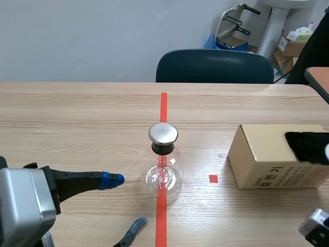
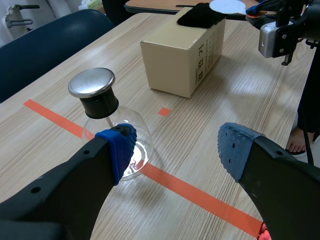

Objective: Do the electroscope experiment

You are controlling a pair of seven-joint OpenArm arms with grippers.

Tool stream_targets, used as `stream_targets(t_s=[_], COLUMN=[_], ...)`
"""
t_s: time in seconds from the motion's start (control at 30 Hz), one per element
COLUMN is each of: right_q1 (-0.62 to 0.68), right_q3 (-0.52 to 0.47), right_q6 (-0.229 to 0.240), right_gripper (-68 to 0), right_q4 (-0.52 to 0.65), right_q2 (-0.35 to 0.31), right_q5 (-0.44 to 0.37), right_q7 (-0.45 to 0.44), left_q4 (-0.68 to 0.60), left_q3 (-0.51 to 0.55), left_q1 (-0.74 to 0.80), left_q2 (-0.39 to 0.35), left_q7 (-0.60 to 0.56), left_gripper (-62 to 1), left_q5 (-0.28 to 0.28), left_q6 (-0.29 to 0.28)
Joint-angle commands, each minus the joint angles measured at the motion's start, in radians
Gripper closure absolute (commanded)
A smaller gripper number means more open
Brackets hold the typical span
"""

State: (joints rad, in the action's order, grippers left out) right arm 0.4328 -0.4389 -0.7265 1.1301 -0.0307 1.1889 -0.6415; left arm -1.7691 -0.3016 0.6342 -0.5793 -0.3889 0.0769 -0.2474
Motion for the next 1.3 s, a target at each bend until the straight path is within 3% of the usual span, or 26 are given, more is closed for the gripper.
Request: stream_targets(t_s=[0.0, 0.07, 0.13, 0.27, 0.33, 0.4, 0.53, 0.6, 0.67, 0.8, 0.87, 1.07, 1.17, 1.27], right_q1=[-0.001, 0.0, 0.0, 0.0, 0.0, 0.0, 0.0, 0.0, 0.0, 0.0, 0.0, -0.001, 0.0, 0.0], right_q3=[-0.001, -0.001, -0.001, -0.001, -0.001, -0.001, 0.001, 0.0, 0.0, 0.0, 0.0, 0.001, 0.0, 0.0], right_q6=[-0.056, -0.056, -0.056, -0.056, -0.056, -0.056, -0.056, -0.056, -0.056, -0.056, -0.056, -0.056, -0.056, -0.056], right_gripper=[-1.0, -1.0, -1.0, -1.0, -1.0, -1.0, -1.0, -1.0, -1.0, -1.0, -1.0, -1.0, -1.0, -1.0], right_q4=[0.009, 0.009, 0.009, 0.009, 0.009, 0.009, 0.009, 0.009, 0.009, 0.009, 0.009, 0.009, 0.009, 0.009], right_q2=[-0.011, -0.011, -0.01, -0.008, -0.008, -0.009, -0.009, -0.009, -0.008, -0.008, -0.01, -0.01, -0.01, -0.01], right_q5=[0.001, 0.001, -0.002, -0.007, -0.007, 0.002, 0.009, 0.008, 0.002, 0.001, 0.007, 0.011, 0.003, 0.0], right_q7=[-0.097, -0.177, -0.166, 0.07, 0.125, 0.097, -0.117, -0.154, -0.107, 0.102, 0.099, -0.133, -0.099, 0.045], left_q4=[-0.018, -0.018, -0.018, -0.018, -0.018, -0.018, -0.018, -0.018, -0.018, -0.018, -0.018, -0.018, -0.018, -0.018], left_q3=[-0.003, -0.003, -0.003, -0.003, -0.003, -0.003, -0.003, -0.003, -0.003, -0.003, -0.003, -0.003, -0.003, -0.003], left_q1=[0.002, 0.002, 0.002, 0.002, 0.002, 0.002, 0.002, 0.002, 0.002, 0.002, 0.002, 0.002, 0.002, 0.002], left_q2=[0.003, 0.003, 0.003, 0.003, 0.003, 0.003, 0.003, 0.003, 0.003, 0.003, 0.003, 0.003, 0.003, 0.003], left_q7=[-0.01, -0.01, -0.01, -0.01, -0.01, -0.01, -0.01, -0.01, -0.01, -0.01, -0.01, -0.01, -0.01, -0.011], left_gripper=[-37.7, -37.7, -37.7, -37.7, -37.7, -37.7, -37.7, -37.7, -37.7, -37.7, -37.7, -37.7, -37.7, -37.7], left_q5=[-0.013, -0.013, -0.013, -0.013, -0.013, -0.013, -0.013, -0.013, -0.013, -0.013, -0.013, -0.013, -0.013, -0.013], left_q6=[-0.003, -0.003, -0.003, -0.003, -0.003, -0.003, -0.003, -0.003, -0.003, -0.003, -0.003, -0.003, -0.003, -0.003])
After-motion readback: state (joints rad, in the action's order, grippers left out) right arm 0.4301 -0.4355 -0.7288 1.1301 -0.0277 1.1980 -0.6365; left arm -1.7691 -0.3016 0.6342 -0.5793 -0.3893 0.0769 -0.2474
